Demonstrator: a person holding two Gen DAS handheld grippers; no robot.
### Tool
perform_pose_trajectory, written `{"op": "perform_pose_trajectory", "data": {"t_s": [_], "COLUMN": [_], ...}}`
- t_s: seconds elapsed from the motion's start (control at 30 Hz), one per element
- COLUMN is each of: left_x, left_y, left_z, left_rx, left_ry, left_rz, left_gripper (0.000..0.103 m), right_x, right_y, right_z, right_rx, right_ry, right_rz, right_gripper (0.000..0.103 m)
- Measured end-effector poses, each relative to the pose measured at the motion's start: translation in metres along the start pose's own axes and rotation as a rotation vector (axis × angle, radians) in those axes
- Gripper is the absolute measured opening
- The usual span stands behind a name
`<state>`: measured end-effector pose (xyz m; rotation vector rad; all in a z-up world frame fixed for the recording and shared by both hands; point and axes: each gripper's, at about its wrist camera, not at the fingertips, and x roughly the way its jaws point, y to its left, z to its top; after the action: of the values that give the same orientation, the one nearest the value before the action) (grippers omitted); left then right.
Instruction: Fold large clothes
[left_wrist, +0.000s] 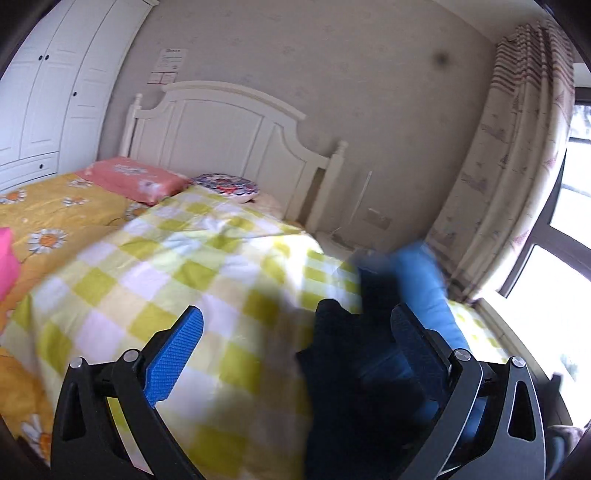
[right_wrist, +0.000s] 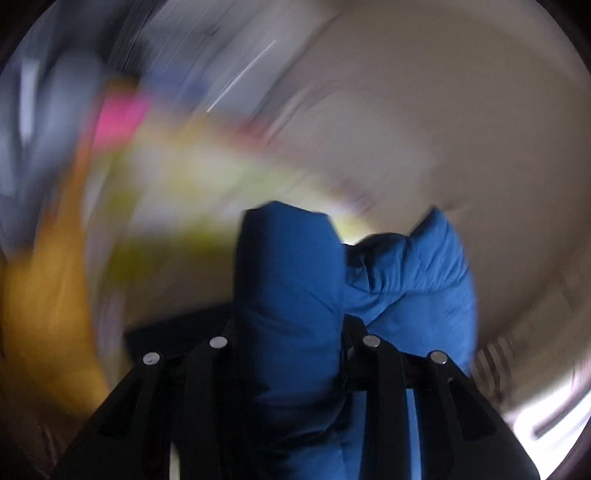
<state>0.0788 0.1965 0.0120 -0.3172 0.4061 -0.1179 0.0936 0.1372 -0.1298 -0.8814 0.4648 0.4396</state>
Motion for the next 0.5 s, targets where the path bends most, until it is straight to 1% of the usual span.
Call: {"op": "perform_pose_trajectory", "data": {"t_s": [0.03,0.07,0.1,0.17,0.2,0.27,0.3,0.33,0.37,0.43,0.5], "left_x": [0.001,0.002,0.005,0.019,0.030,0.046,0.063,0.079,0.091,0.125,0.160], "left_y": [0.003,0.001,-0.003,-0.011,-0.026,-0.048,-0.067,-0.081,-0.092,-0.120,-0.134], "left_z": [-0.002,-0.003,-0.005,0.000,0.004,0.011,0.021,0.029,0.032,0.039,0.037], "left_rx": [0.013,0.029,0.056,0.119,0.172,0.233,0.267,0.292,0.309,0.348,0.380], "left_ry": [0.021,0.039,0.058,0.094,0.120,0.165,0.203,0.228,0.249,0.317,0.377], "left_rz": [-0.001,-0.006,-0.018,-0.054,-0.091,-0.174,-0.242,-0.274,-0.288,-0.322,-0.316], "left_gripper": [0.098,0.098,0.098,0.098,0.098,0.098,0.098,0.098,0.098,0.098,0.098], "right_x": [0.023,0.027,0.028,0.024,0.022,0.020,0.020,0.016,0.015,0.017,0.015], "right_y": [0.031,0.047,0.053,0.039,0.035,0.037,0.042,0.056,0.058,0.056,0.055], "right_z": [-0.002,-0.004,-0.005,-0.005,-0.007,-0.010,-0.012,-0.013,-0.014,-0.015,-0.016], "right_rx": [-0.123,-0.196,-0.218,-0.157,-0.137,-0.146,-0.164,-0.176,-0.181,-0.173,-0.171], "right_ry": [0.047,0.036,0.034,0.029,0.025,0.013,0.008,0.005,0.001,-0.003,-0.010], "right_rz": [-0.046,-0.113,-0.132,-0.081,-0.068,-0.080,-0.104,-0.116,-0.126,-0.122,-0.128], "right_gripper": [0.036,0.036,0.036,0.037,0.037,0.037,0.037,0.037,0.037,0.037,0.038]}}
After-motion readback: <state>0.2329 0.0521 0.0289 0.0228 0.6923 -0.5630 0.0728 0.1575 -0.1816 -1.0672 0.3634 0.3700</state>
